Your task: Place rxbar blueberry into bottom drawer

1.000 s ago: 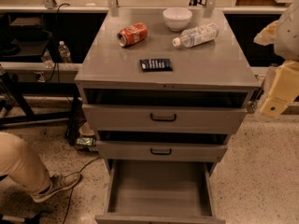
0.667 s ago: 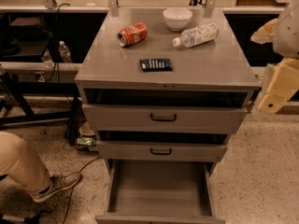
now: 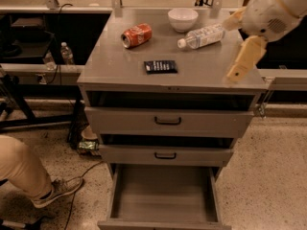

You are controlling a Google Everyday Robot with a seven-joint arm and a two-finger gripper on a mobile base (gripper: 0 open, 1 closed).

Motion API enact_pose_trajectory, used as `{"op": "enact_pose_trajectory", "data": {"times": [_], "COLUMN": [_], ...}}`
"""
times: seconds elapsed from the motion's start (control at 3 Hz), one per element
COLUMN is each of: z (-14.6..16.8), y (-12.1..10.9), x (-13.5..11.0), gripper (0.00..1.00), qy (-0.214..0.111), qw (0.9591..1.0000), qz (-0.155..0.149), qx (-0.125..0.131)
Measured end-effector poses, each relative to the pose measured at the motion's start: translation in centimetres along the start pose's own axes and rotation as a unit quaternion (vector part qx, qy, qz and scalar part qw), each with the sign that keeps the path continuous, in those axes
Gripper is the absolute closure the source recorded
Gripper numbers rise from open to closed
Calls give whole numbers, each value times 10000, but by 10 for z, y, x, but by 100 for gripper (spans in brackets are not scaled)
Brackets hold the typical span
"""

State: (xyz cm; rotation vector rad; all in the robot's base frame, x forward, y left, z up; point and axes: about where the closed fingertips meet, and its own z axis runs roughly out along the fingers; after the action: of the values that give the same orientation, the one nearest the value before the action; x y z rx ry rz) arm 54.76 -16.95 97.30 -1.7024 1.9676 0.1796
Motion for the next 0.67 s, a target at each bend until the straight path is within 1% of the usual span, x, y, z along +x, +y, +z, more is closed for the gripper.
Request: {"op": "enact_pose_trajectory", "data": {"times": [0.33, 0.67], "z": [44, 82], "y": [-39, -60], "x": [-19, -33], "gripper": [0, 0], "qy": [-564, -913], "qw": [9981, 9950], "qz": [6, 27], "qx": [-256, -401]}}
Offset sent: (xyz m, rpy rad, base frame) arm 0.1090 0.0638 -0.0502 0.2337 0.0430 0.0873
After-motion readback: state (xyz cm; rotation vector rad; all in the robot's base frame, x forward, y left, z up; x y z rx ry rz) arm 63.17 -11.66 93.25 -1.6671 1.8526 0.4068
